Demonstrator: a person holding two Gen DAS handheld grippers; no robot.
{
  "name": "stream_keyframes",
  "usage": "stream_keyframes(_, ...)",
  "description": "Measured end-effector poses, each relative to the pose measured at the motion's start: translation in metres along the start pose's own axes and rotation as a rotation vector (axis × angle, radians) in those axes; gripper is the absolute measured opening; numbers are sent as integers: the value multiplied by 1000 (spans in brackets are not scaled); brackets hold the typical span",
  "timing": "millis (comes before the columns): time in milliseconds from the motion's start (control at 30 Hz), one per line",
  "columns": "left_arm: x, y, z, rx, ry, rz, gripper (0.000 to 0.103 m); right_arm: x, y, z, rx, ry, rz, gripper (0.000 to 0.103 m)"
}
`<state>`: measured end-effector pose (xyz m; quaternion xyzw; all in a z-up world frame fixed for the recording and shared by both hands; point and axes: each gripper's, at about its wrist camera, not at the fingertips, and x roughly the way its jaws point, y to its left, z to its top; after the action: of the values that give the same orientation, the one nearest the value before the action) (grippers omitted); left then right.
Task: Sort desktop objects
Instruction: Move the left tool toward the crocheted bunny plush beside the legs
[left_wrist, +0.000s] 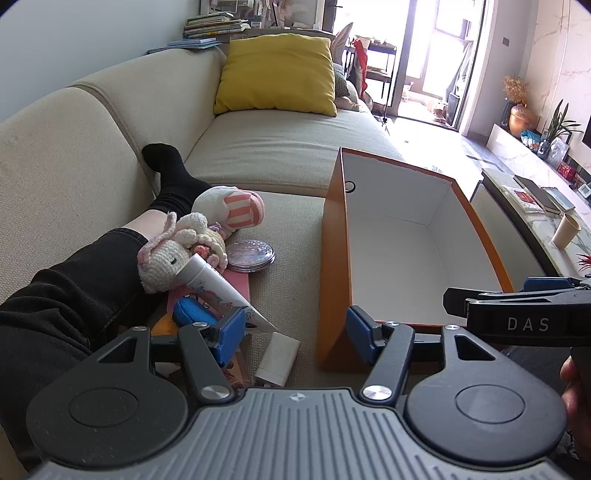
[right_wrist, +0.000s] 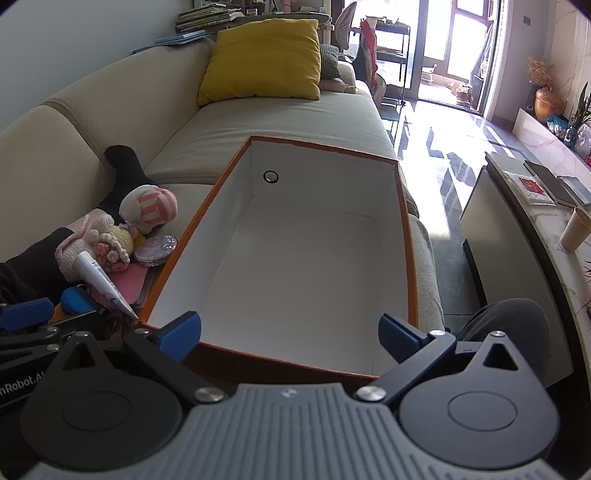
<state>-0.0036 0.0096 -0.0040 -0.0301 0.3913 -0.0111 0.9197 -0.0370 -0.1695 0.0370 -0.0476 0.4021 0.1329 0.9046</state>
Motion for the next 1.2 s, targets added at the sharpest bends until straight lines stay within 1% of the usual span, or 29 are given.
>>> stream_keyframes(333,0,1,-1,-2,2,2,72,0,2,0,-19,-4,32,102)
stream_keyframes(500,0,7,2,-3,-1,22,72,2,8,7,-52,-50,77,102)
stream_keyframes(667,-1,23,11,-27,-31,39,72,7,19,24,-141,-111,116,102)
stream_keyframes(767,3,35,19,-46,-41,66,72,13,27,38,-193,-124,138,102)
stream_keyframes(833,6,45,24,-62,-39,73,72,19,34,49,-228,-133,167,102)
stream_keyframes(933,13,59,32,-69,-38,85,72,27,45,63,-261,-134,211,102)
stream_keyframes(1067,23,75,42,-66,-37,108,72,44,61,83,-288,-118,249,102)
stream_keyframes(1167,33,91,50,-95,-19,89,72,61,72,94,-314,-109,291,102)
stream_keyframes(1200,36,96,53,-104,-13,83,72,68,74,96,-337,-107,322,102)
